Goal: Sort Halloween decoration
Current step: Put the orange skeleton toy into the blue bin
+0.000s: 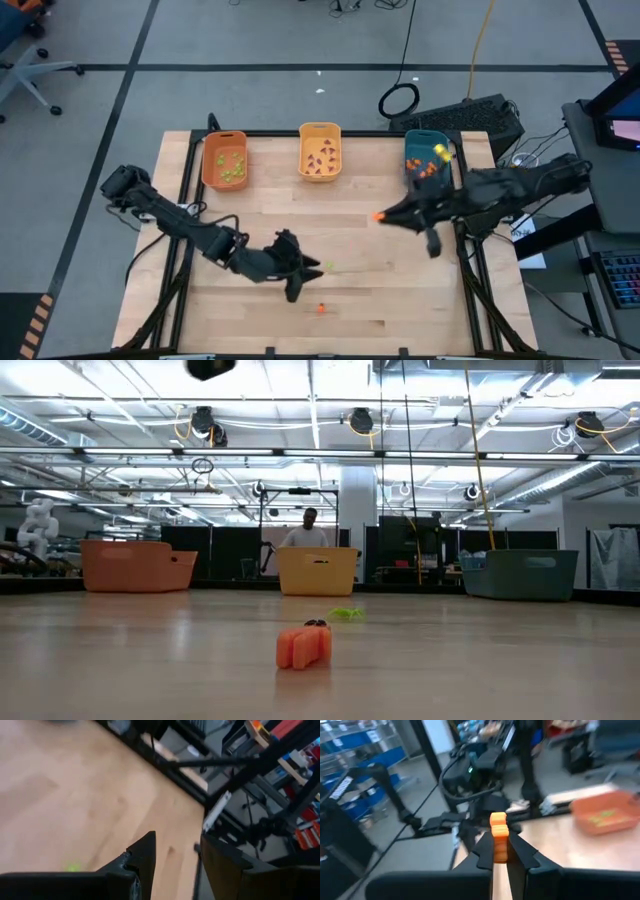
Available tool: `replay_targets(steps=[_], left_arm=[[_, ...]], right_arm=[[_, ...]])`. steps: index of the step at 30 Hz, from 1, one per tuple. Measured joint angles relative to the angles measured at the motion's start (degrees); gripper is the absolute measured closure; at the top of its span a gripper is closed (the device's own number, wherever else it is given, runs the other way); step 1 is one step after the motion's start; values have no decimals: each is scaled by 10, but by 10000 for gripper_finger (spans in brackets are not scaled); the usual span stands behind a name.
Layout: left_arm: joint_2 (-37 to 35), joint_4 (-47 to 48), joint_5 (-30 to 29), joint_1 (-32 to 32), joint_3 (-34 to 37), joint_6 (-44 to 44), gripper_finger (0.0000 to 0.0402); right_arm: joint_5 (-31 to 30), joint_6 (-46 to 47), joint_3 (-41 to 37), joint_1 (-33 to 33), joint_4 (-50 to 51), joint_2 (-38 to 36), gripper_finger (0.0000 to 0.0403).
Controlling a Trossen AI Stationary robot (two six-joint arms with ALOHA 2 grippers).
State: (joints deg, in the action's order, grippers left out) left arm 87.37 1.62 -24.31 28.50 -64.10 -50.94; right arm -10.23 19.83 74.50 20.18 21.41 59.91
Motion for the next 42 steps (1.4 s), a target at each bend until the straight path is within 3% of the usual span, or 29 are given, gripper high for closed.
replay_targets(steps=[8, 15, 25, 42], left_arm=[[0, 5, 0, -60, -55, 117, 247], [0, 4, -1, -103, -76, 219, 247], [0, 3, 2, -120, -77, 249, 247], [0, 4, -2, -120, -77, 244, 247]], right_arm=[[-50, -135, 0, 0, 24, -72, 397], [-48, -355, 0, 0, 23, -102, 397], [-47, -582, 0, 0, 20, -111, 397], [-45, -602, 0, 0, 20, -115, 396]])
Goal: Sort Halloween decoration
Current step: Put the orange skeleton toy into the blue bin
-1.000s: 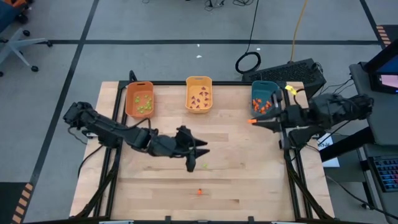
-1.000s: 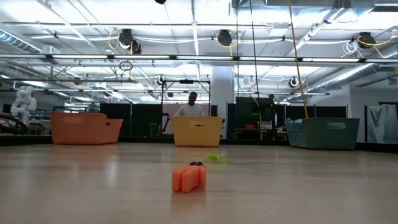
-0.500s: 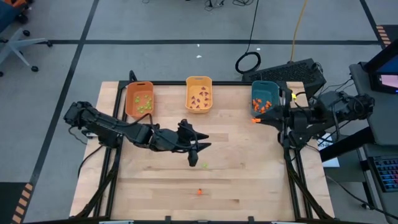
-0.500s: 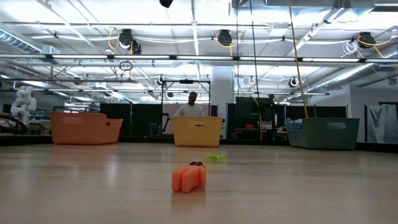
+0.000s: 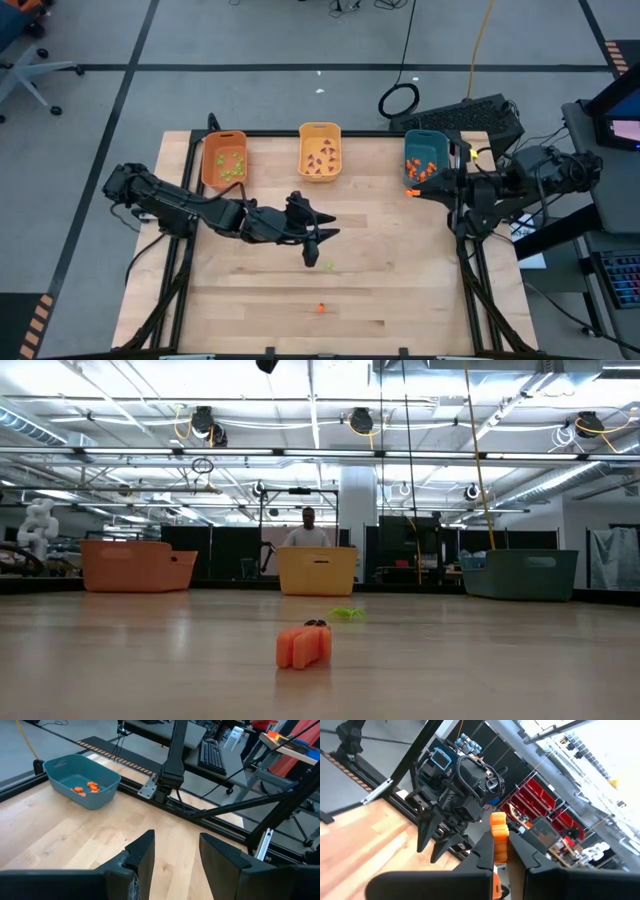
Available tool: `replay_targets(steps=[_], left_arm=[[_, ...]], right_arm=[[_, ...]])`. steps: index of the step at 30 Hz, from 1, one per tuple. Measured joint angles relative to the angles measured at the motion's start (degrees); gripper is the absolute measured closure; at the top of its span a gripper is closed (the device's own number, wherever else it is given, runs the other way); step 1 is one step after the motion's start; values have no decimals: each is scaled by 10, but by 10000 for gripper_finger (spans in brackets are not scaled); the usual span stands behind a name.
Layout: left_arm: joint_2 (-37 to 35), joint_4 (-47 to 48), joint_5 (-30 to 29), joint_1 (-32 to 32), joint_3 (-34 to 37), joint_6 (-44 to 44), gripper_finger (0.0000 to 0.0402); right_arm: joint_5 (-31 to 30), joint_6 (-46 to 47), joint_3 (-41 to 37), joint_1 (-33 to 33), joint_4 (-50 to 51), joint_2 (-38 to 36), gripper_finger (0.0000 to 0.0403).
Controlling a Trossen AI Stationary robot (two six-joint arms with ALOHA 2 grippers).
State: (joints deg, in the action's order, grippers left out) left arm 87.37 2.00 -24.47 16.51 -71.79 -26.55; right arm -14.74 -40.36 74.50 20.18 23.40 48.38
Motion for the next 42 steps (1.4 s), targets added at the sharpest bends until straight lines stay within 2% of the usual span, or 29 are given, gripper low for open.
replay_targets(steps=[10, 16, 42], left_arm=[[0, 0, -4, -19, 0, 4, 247], [0, 0, -4, -30, 0, 4, 247], [0, -2, -4, -31, 0, 1, 247]], right_arm=[[1, 113, 0, 3, 0, 0, 396], [30, 170, 0, 3, 0, 1, 396], [29, 614, 0, 3, -4, 17, 396]])
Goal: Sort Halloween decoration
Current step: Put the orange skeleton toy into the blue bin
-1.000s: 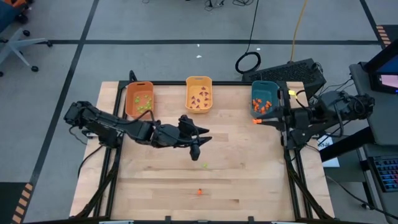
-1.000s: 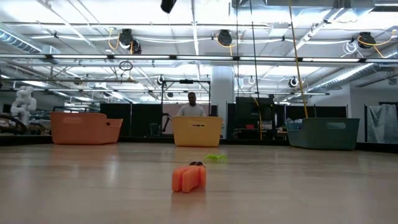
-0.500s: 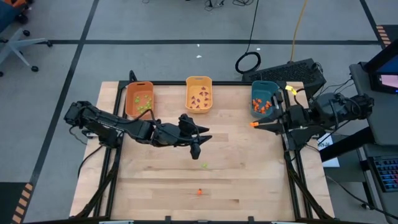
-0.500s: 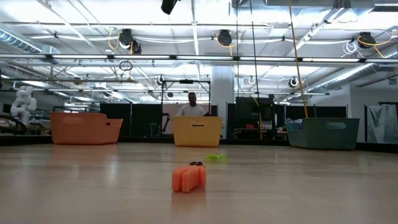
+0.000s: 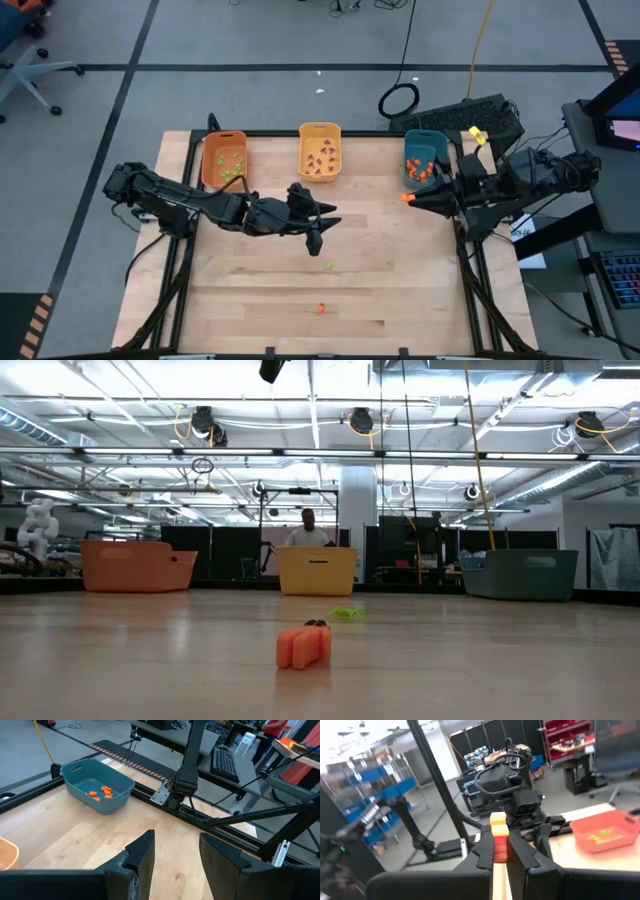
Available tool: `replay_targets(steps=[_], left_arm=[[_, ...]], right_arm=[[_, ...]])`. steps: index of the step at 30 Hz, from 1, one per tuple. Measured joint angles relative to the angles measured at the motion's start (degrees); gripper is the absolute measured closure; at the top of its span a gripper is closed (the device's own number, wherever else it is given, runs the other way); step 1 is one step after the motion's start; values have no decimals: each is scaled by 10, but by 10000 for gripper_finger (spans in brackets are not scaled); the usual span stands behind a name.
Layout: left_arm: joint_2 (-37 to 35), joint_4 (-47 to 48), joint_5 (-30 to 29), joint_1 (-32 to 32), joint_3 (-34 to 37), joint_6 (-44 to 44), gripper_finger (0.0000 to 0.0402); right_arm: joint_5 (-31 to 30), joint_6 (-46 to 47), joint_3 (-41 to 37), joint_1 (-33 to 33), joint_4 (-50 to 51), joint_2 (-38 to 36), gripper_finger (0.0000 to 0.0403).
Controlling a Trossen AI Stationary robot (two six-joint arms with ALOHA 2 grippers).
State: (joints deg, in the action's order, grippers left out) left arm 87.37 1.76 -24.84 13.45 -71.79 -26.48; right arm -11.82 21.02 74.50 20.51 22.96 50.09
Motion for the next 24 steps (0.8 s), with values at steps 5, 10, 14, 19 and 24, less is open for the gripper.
replay_targets(steps=[5, 10, 14, 19, 24], left_arm=[[0, 0, 0, 0, 0, 0, 247], [0, 0, 0, 0, 0, 0, 247], [0, 0, 0, 0, 0, 0, 247], [0, 0, 0, 0, 0, -1, 247], [0, 1, 0, 0, 0, -1, 247]], right_arm=[[0, 68, 0, 0, 0, 0, 396], [0, 102, 0, 0, -5, 0, 396], [1, 96, 0, 0, -4, 0, 396], [0, 58, 0, 0, -4, 0, 396], [0, -19, 0, 0, -4, 0, 396]])
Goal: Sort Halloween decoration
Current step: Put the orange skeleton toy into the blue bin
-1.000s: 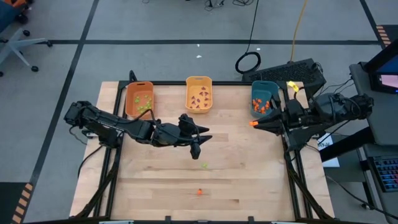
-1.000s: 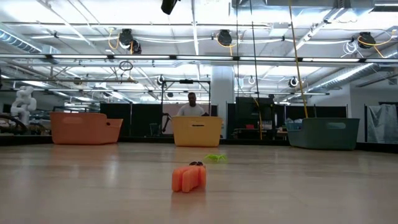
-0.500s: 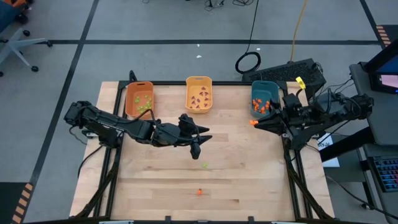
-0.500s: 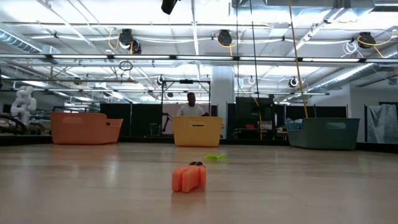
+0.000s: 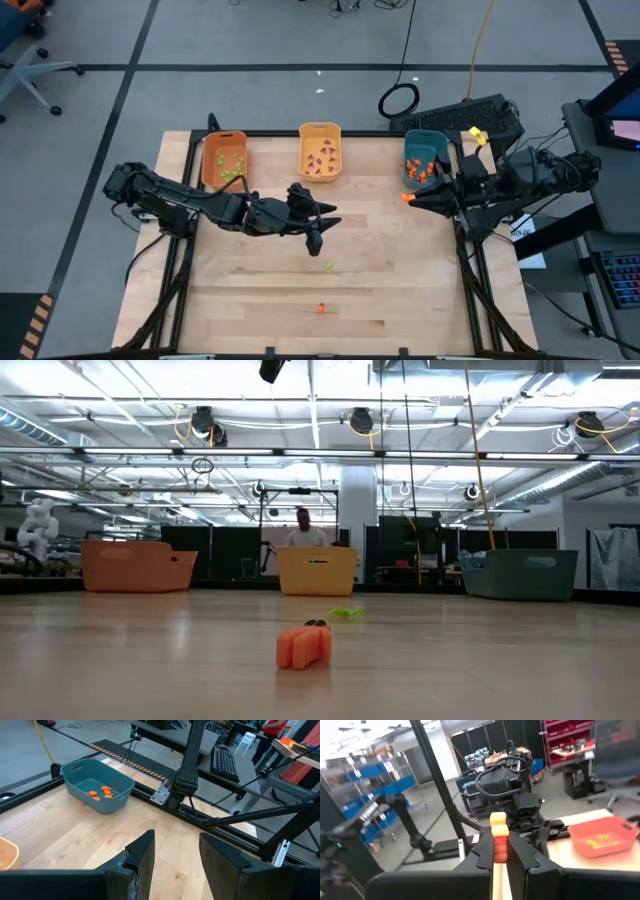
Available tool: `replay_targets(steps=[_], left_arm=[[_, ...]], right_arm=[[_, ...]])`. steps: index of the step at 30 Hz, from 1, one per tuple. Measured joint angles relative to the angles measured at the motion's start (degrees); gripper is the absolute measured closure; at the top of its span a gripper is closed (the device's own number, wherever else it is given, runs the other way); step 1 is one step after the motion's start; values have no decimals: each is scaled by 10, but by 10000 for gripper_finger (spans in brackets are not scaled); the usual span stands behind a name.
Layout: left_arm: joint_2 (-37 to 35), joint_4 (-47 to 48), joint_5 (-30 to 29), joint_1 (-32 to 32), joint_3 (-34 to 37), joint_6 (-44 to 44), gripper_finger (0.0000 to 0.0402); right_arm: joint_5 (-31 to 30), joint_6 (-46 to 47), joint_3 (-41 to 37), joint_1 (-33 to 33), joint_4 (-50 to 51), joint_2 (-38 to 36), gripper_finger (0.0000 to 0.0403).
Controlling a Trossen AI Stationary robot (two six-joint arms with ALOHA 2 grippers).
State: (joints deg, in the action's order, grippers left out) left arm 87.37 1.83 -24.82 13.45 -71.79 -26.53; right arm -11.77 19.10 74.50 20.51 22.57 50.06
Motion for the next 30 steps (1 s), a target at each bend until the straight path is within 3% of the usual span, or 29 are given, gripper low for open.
replay_targets(steps=[6, 12, 18, 30], left_arm=[[0, 0, 0, 0, 0, -1, 247], [0, 0, 0, 0, 0, -1, 247], [0, 1, 3, -11, 0, -1, 247], [0, -24, 3, -42, 0, -1, 247]], right_arm=[[-1, -62, 0, -3, 0, 0, 396], [-9, -64, 0, -18, 30, 0, 396], [-89, -17, 0, -38, 80, 0, 396], [-184, 56, 0, -132, 154, 0, 396]])
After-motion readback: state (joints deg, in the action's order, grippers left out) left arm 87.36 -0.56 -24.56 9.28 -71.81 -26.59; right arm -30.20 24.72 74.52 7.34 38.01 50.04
